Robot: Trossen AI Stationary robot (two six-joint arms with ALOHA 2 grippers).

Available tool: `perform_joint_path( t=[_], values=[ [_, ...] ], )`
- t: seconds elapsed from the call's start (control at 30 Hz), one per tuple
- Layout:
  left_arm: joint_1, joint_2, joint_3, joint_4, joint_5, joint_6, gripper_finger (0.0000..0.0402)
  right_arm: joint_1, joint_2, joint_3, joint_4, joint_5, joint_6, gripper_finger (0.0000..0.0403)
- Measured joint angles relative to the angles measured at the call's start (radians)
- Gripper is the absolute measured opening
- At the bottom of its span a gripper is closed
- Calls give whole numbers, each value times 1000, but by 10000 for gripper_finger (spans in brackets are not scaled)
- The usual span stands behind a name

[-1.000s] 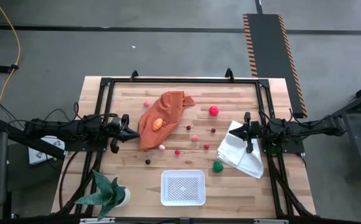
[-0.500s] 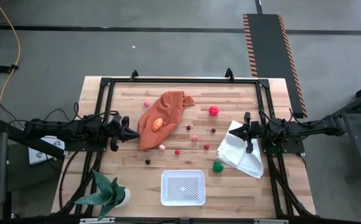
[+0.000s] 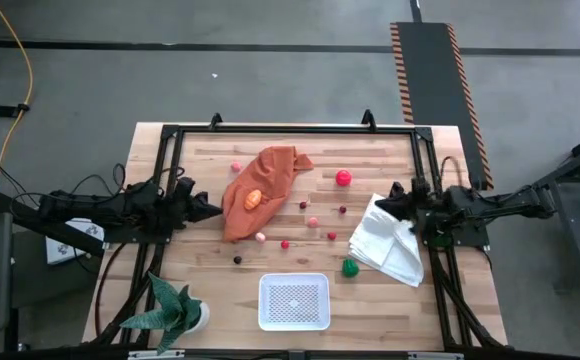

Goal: Pick and placing Produce into tupperware
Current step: Put the right red cherry into the white bin

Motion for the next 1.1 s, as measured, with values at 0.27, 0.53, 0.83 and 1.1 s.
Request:
perform_joint_path(
  t=[0.27,0.53,0.83,1.1],
  values=[
    [0,0,0,47,-41,-133,1,0,0,0,191,78,223,0],
    [0,1,0,53,-87,-128,1,0,6,13,196,263,355,0],
    [0,1,0,50,-91,-127,1,0,263,395,-451,228,294,0],
    [0,1,0,46,-91,-124,1,0,585,681,-673,260,135,0]
  ],
)
